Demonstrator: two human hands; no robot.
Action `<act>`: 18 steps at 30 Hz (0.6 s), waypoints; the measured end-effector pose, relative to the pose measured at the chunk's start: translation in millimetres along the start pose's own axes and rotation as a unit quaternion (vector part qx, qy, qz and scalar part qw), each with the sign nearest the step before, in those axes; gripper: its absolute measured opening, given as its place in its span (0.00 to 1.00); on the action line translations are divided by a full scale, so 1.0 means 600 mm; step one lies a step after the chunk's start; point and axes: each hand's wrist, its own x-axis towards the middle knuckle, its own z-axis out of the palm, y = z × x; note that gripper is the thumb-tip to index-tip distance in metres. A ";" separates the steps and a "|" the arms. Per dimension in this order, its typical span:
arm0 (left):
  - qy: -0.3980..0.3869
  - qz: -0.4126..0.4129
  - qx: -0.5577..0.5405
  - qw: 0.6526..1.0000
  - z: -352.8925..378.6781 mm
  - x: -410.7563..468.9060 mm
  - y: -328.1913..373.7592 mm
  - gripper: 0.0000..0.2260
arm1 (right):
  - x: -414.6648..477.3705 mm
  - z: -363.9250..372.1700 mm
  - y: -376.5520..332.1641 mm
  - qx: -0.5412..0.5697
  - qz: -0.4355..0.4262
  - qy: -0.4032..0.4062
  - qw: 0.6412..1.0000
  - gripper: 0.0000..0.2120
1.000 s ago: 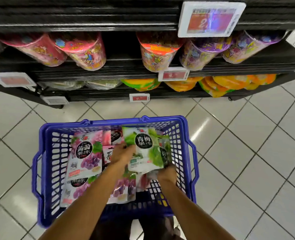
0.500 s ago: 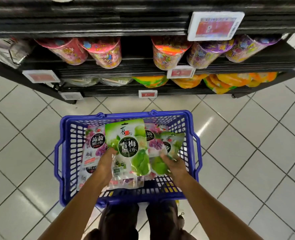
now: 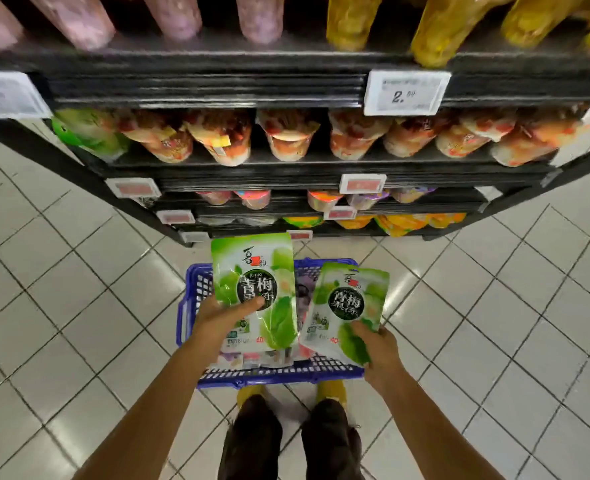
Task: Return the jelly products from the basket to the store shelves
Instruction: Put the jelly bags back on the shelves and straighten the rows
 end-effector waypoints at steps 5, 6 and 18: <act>-0.013 0.067 -0.015 0.998 -0.035 -0.135 0.142 0.15 | -0.169 -0.007 -0.120 0.031 -0.058 -0.121 0.990 0.10; -0.014 0.082 -0.019 0.996 -0.041 -0.164 0.172 0.15 | -0.203 -0.008 -0.149 0.050 -0.071 -0.136 0.987 0.12; -0.061 0.333 -0.065 0.939 -0.040 -0.455 0.570 0.25 | -0.614 0.030 -0.520 0.092 -0.404 -0.214 0.884 0.17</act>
